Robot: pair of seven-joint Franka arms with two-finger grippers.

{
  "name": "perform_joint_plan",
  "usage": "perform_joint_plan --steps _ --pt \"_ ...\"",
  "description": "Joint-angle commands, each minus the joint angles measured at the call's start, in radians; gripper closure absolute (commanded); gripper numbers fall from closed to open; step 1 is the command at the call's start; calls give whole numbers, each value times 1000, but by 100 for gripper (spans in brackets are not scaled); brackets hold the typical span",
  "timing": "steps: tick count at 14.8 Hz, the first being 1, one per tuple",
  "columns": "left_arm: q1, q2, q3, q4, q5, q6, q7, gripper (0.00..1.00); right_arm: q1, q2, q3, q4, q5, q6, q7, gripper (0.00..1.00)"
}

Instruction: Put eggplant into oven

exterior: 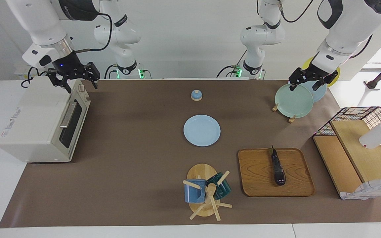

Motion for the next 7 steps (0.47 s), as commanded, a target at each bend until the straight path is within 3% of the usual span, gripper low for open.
perform_joint_plan --steps 1,5,7 --pt "3 -3 1 5 -2 -1 -11 0 -13 5 0 13 -2 5 12 0" --pt "0 0 -1 -17 -2 79 -9 0 -11 2 -4 5 7 30 15 0" --pt "-11 38 -1 -21 -4 140 -9 0 -23 4 -4 1 8 57 15 0"
